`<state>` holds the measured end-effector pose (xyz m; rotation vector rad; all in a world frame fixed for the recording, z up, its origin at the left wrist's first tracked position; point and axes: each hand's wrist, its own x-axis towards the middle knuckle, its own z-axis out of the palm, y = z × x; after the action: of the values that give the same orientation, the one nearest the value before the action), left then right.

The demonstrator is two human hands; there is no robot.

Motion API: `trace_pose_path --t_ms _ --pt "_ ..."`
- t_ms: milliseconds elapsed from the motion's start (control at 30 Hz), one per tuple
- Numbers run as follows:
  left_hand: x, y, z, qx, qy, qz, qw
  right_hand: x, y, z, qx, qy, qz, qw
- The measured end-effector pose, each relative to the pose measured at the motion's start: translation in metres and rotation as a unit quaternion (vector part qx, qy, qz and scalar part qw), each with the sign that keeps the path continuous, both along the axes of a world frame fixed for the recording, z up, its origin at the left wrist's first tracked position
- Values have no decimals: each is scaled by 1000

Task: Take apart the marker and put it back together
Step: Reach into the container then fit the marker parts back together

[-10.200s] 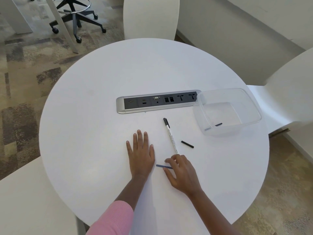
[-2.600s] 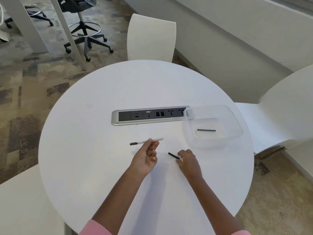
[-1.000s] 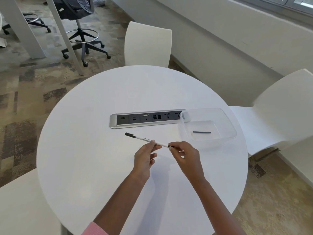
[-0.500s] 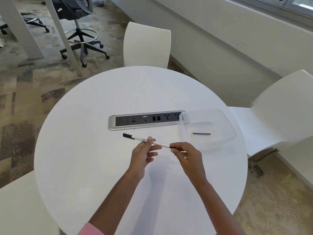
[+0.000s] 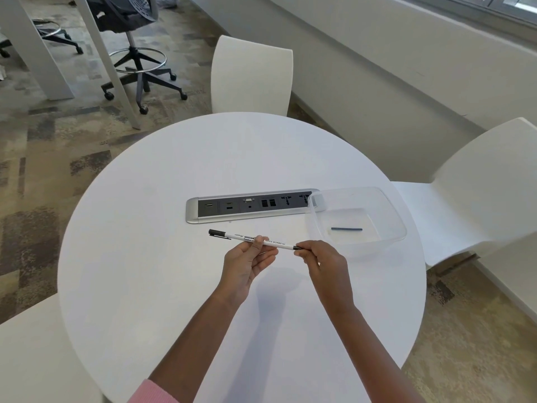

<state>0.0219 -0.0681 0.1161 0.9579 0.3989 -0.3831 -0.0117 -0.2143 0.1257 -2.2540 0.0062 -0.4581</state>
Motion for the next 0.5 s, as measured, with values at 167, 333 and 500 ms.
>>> trace_pose_path --t_ms 167,333,500 --pt "1 -1 1 9 -15 9 1000 3 1 4 -12 -14 3 1000" --pt "1 -4 1 15 -21 11 1000 3 1 3 -25 7 1 1000" --pt "-1 -6 0 30 -35 10 999 3 2 -2 -12 58 -12 998"
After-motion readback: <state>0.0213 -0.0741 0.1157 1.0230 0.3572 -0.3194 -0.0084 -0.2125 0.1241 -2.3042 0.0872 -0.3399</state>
